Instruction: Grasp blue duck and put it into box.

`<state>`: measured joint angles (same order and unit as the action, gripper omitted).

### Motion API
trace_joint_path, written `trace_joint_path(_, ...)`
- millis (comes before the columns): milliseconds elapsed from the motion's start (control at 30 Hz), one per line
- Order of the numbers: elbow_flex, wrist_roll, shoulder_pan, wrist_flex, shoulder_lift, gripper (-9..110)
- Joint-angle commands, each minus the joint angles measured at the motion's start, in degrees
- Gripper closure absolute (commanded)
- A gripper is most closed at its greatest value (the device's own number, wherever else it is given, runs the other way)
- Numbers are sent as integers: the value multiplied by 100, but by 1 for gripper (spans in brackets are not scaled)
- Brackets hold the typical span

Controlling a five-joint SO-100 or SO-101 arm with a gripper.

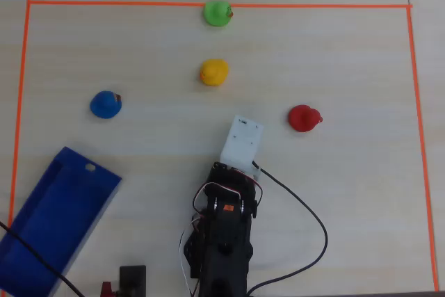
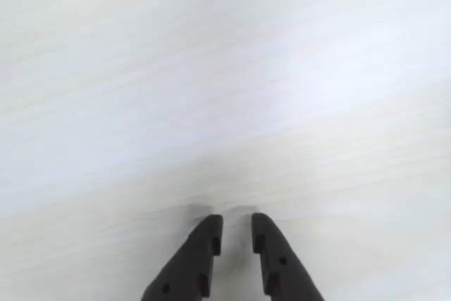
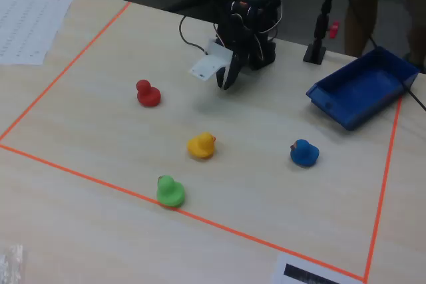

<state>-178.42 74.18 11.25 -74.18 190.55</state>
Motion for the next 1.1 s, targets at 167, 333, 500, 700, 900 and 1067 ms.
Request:
trace_joint_path(167,18,-149,211,-79,-88,101)
trace_joint_path(333,18,-158,211,-79,-88,101)
trace_joint_path(500,18,-158,202,-79,-88,101)
trace_joint_path(700,299,-176,185,281,-483,101)
trace_joint_path(900,3419,-598,-668,-193,-2813,94)
trace_joint_path(1067,5660,-1160,-1960,-747,-4860,72)
